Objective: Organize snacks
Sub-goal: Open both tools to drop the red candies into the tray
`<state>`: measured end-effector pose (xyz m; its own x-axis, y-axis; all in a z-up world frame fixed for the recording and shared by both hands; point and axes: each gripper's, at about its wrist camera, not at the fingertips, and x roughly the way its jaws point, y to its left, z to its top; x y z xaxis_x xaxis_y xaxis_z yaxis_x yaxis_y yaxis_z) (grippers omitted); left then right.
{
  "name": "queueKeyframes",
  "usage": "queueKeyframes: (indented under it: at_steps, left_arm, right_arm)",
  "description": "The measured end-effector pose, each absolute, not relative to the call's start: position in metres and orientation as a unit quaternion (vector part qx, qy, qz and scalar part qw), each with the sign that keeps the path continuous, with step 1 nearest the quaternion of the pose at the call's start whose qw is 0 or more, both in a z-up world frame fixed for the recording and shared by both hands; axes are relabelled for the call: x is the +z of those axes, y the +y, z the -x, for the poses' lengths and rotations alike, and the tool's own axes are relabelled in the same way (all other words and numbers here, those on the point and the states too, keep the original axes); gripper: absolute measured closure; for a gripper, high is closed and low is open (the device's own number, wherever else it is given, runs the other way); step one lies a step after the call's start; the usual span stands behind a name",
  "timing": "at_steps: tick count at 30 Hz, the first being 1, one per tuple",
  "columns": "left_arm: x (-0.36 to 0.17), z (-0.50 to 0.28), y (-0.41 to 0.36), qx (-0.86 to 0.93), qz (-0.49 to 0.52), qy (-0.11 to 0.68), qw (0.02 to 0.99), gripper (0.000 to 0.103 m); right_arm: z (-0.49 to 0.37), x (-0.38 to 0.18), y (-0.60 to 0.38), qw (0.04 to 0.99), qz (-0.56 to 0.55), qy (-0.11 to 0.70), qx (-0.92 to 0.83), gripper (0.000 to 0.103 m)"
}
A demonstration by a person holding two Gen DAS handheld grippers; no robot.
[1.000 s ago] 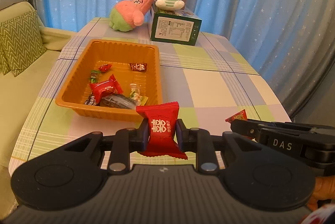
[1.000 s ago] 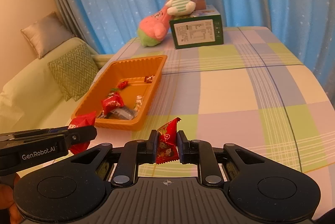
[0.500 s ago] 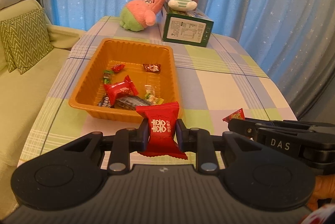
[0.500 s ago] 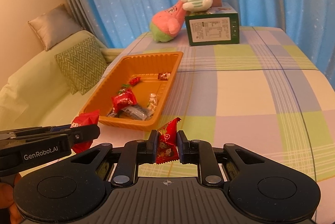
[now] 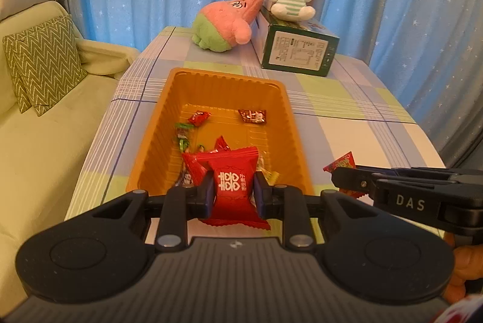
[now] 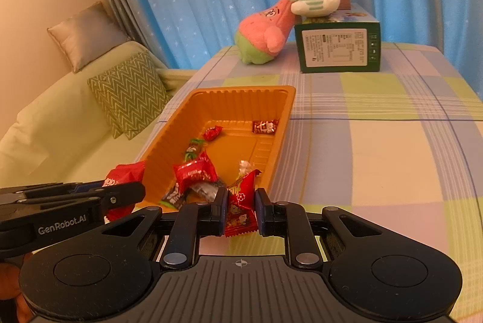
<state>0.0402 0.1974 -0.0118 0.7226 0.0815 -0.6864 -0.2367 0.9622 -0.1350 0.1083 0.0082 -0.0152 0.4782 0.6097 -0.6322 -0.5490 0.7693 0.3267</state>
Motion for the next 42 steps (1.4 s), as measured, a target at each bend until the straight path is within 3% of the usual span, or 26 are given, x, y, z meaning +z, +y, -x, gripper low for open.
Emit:
queueKeyframes:
  at_steps: [11, 14, 21, 34, 36, 38, 42]
  left_arm:
    - [-0.034, -0.085, 0.223, 0.091, 0.094, 0.371, 0.919, 0.079]
    - [-0.040, -0.089, 0.227, 0.089, 0.093, 0.370, 0.920, 0.068]
    - [-0.040, -0.073, 0.237, 0.098, 0.110, 0.368, 0.918, 0.067]
    - [-0.041, -0.052, 0.242, 0.108, 0.127, 0.366, 0.916, 0.053]
    - [-0.041, -0.051, 0.242, 0.108, 0.125, 0.366, 0.916, 0.049]
    - [-0.041, -0.049, 0.242, 0.110, 0.125, 0.365, 0.916, 0.040]
    - [-0.042, -0.044, 0.241, 0.113, 0.128, 0.365, 0.915, 0.032]
  right_arm:
    - [-0.140, -0.027, 0.030, 0.856, -0.039, 0.391, 0.337, 0.084]
    - [-0.144, -0.030, 0.034, 0.854, -0.036, 0.393, 0.338, 0.084]
    - [-0.147, -0.034, 0.038, 0.852, -0.035, 0.398, 0.340, 0.084]
    - [-0.154, -0.031, 0.066, 0.844, -0.035, 0.387, 0.369, 0.083]
    - [-0.159, -0.032, 0.071, 0.842, -0.035, 0.391, 0.370, 0.079]
    - [-0.161, -0.032, 0.070, 0.845, -0.039, 0.391, 0.363, 0.042]
    - [-0.161, -0.030, 0.057, 0.849, -0.060, 0.388, 0.354, 0.038]
